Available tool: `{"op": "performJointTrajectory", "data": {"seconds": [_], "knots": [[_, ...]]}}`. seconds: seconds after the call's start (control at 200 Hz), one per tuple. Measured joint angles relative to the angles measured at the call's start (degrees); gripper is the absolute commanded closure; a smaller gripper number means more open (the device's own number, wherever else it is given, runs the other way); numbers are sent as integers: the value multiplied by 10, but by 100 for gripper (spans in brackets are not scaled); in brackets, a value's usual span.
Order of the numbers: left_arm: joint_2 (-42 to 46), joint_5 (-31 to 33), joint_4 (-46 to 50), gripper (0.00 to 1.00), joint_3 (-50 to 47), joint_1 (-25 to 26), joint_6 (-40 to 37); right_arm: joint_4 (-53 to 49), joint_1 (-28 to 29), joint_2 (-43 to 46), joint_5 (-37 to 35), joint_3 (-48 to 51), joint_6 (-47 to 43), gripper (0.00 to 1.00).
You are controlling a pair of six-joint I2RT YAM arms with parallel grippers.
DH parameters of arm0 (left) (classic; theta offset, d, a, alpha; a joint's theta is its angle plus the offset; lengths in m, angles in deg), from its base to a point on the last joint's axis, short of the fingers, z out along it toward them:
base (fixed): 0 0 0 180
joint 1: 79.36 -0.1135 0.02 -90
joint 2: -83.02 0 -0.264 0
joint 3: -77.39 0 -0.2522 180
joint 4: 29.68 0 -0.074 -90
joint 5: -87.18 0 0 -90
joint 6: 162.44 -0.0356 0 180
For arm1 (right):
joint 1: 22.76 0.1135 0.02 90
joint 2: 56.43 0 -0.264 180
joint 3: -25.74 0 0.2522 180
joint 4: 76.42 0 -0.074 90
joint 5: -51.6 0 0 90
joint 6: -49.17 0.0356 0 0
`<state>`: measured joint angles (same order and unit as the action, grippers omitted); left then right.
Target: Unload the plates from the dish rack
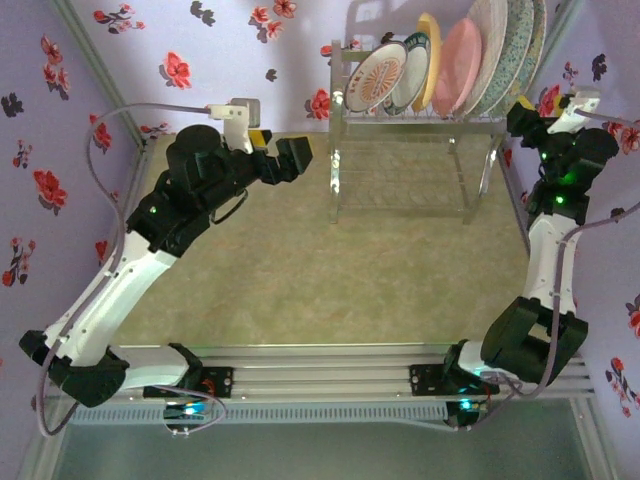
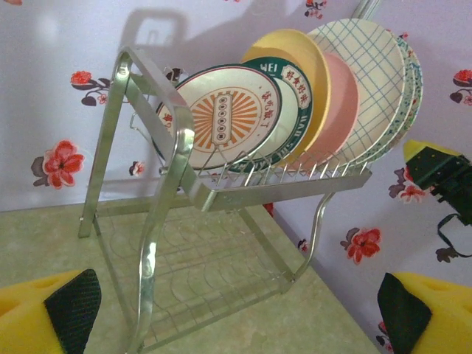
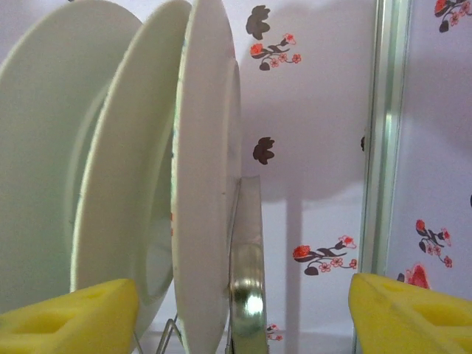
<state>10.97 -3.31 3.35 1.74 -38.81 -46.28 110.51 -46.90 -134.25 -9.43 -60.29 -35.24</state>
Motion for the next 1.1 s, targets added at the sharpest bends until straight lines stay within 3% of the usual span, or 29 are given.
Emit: {"op": "performJointTrajectory", "data": {"seconds": [0.475,1.1], "knots": [[2,20,-5,0,5,11,1,-36,51,-29,-26,-43,-27,48],[16,24,-9,0,2,13,5,-90,61,-60,-61,-85,-42,63]]}}
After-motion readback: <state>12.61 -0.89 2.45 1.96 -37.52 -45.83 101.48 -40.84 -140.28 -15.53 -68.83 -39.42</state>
